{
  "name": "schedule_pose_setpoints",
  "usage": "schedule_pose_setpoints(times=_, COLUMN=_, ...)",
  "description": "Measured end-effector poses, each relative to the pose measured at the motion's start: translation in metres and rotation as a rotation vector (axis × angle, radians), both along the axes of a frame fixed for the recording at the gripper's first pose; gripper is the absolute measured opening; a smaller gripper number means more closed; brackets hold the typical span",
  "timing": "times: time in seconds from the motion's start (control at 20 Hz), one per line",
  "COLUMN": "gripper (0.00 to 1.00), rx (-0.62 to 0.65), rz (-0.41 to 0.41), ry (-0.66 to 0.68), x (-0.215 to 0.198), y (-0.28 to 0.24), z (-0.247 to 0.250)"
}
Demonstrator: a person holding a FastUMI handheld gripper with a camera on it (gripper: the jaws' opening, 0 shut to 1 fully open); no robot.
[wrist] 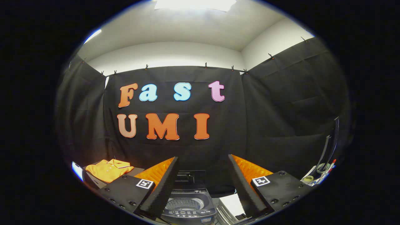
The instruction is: Put the clothes into the washing machine and then close the washing machine lid.
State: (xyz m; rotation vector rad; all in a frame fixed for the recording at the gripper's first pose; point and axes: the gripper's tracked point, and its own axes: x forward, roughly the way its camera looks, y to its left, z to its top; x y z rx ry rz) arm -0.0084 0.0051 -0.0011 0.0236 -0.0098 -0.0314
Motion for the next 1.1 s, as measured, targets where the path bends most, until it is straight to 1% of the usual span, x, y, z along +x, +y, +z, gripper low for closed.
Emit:
schedule_pose_setpoints(times=0.4, gripper=0.99, rx=0.002, rz=-0.032, ry=-0.008, x=0.001, y=0.001, z=0.004)
schedule_pose_setpoints(times=0.6, gripper=0.99, rx=-0.015, rz=-0.048, ry=-0.017, x=0.012, y=0.018, z=0.011)
schedule_pose_setpoints(times=1.0, gripper=0.99, rx=0.018, rz=-0.025, ry=0.002, x=0.052, y=0.094, z=0.016)
schedule_pose_setpoints(times=1.1, gripper=0.99, rx=0.015, rz=0.006, ry=-0.007, x=0.063, y=0.124, z=0.021)
